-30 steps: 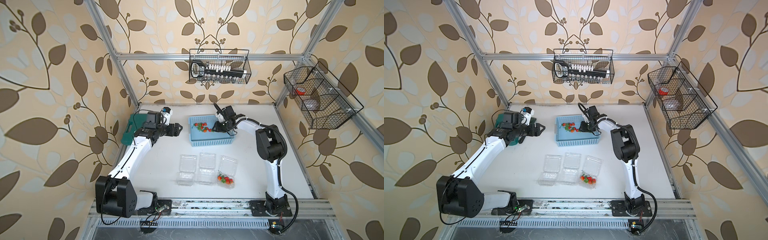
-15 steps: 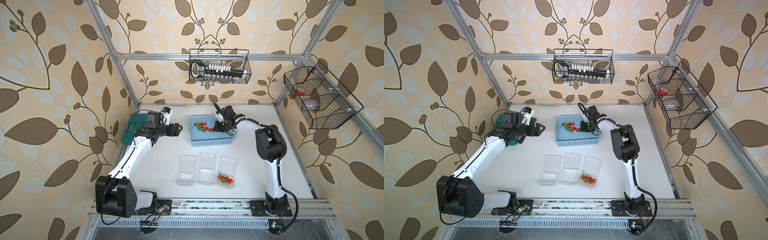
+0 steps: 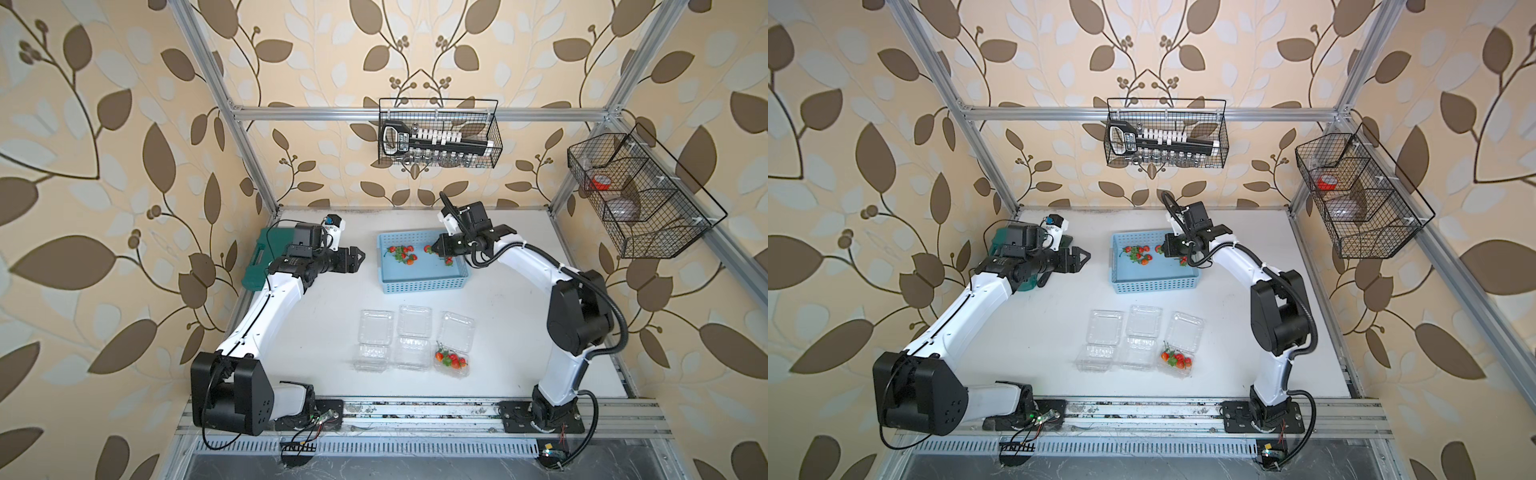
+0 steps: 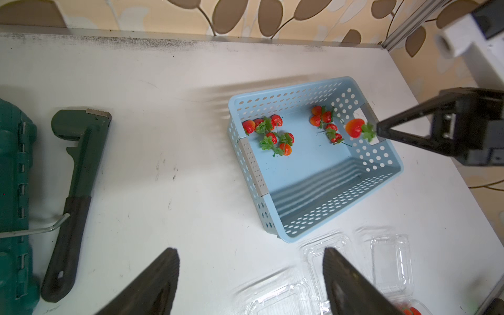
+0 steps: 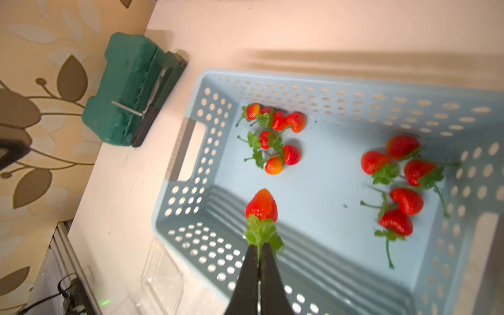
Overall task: Pack strawberries into containers
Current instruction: Place the strawberry in the packing box, then adjust the packing box at the center of the board.
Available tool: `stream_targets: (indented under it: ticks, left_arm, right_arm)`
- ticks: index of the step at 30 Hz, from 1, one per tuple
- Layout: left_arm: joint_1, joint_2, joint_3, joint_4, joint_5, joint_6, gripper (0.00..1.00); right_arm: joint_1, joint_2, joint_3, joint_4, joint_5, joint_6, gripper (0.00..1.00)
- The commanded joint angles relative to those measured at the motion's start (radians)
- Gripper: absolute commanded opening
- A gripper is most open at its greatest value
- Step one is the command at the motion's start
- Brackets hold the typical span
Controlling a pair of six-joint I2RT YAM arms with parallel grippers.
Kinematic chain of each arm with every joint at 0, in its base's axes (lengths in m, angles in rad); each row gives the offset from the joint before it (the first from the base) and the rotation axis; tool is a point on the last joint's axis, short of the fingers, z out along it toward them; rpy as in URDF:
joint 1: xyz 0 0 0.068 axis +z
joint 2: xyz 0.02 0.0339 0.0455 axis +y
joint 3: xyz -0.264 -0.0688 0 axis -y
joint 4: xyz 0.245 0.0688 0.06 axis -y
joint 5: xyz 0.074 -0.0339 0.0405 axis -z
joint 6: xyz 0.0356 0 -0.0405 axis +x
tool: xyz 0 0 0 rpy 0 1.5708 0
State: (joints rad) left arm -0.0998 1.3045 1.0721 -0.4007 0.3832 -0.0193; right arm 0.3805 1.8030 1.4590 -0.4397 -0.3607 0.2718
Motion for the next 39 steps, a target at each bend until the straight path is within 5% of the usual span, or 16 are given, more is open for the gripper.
stream_targets:
  ticks: [1,14,29,39]
  left_arm:
    - [-0.010,-0.020,0.022,-0.007,-0.001,0.019,0.84]
    - [-0.012,-0.031,0.028,-0.021,-0.001,0.024,0.84]
    - [-0.013,-0.040,0.029,-0.021,0.008,0.019,0.84]
    - [-0.021,-0.041,0.026,-0.019,0.006,0.019,0.84]
  right_arm:
    - [0.053,-0.143,-0.129,-0.086,0.032,-0.018,0.00]
    - [0.305,-0.624,-0.617,-0.260,0.027,0.173,0.00]
    - [0.487,-0.630,-0.775,-0.246,0.103,0.320,0.00]
    - [0.489,-0.577,-0.796,-0.214,0.130,0.334,0.34]
